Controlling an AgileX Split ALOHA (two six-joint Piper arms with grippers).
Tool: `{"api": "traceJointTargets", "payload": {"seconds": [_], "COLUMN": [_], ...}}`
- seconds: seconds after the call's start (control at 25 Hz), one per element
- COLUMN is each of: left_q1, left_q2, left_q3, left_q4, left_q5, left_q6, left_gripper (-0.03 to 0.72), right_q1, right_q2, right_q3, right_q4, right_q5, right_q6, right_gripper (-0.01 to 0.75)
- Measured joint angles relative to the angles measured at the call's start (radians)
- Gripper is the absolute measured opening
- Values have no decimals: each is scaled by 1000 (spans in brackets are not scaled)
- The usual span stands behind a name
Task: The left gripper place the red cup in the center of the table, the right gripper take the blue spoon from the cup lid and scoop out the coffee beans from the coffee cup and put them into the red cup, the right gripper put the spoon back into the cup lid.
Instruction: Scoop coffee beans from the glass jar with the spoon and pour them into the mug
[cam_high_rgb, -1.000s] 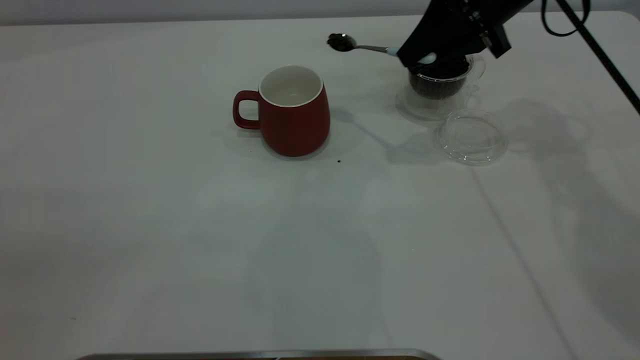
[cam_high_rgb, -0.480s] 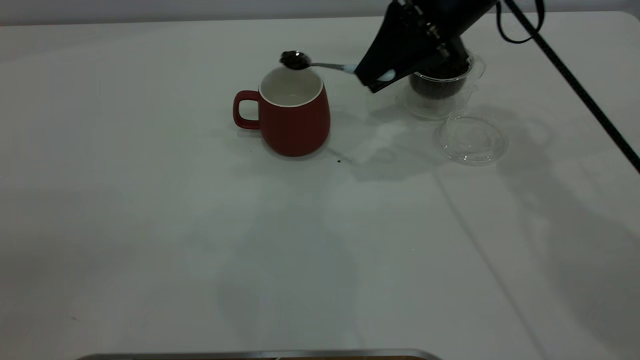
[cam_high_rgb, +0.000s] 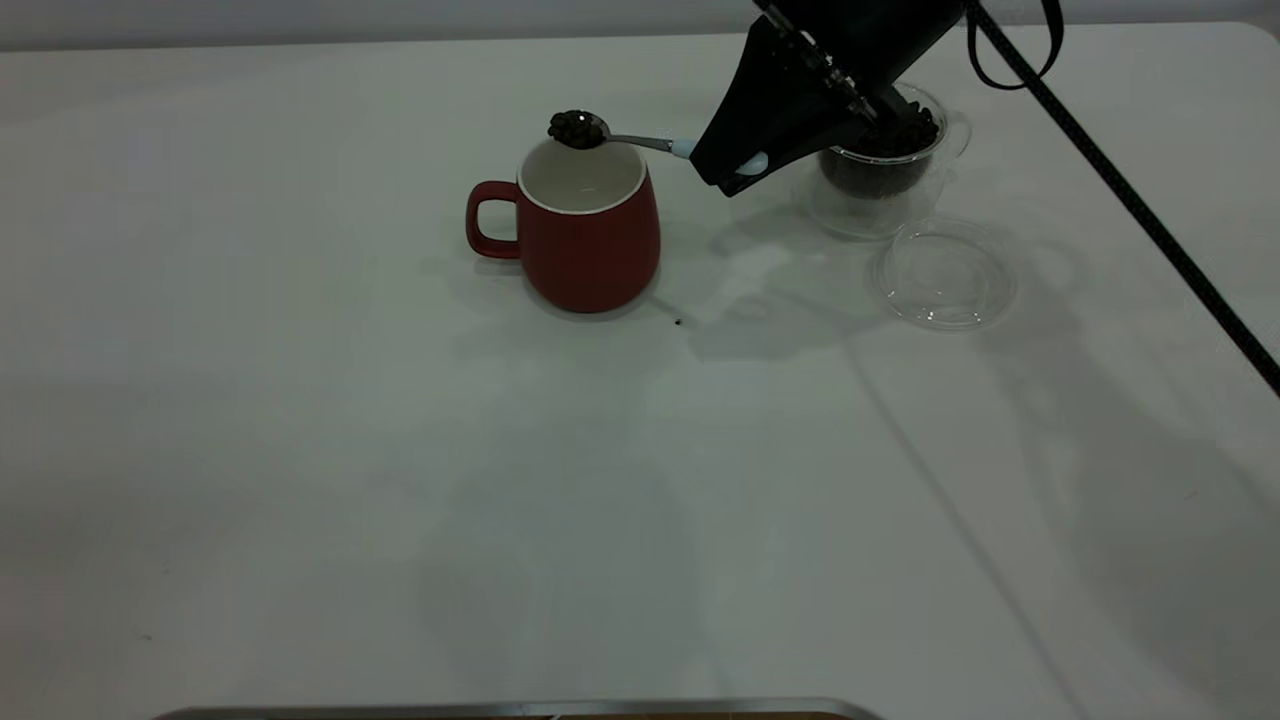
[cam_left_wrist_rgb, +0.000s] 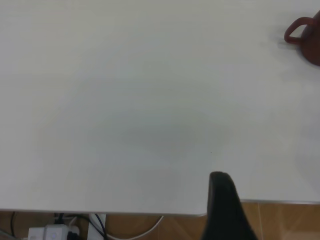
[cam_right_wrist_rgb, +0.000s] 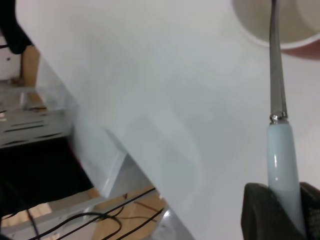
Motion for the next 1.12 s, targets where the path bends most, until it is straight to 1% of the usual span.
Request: {"api": "traceJointTargets", "payload": {"seconds": [0.36,0.68,0.88,1.12], "left_q1": [0,0,0,0], "left_q2": [0,0,0,0], "left_q3": [0,0,0,0], "left_q4": [0,0,0,0], "left_q5": [0,0,0,0], "left_q6": [-1,-2,-2,-2], "left_gripper": [516,516,516,516], "right_q1": [29,31,40,47], "right_q2": [0,-1,-30,-71], "right_q3": [0,0,0,0], "right_q4": [-90,-136,-229,-307], "right_q5": [-74,-140,-177,-177], "right_q6": [0,0,-1,0], "right_gripper": [115,115,115,115]}}
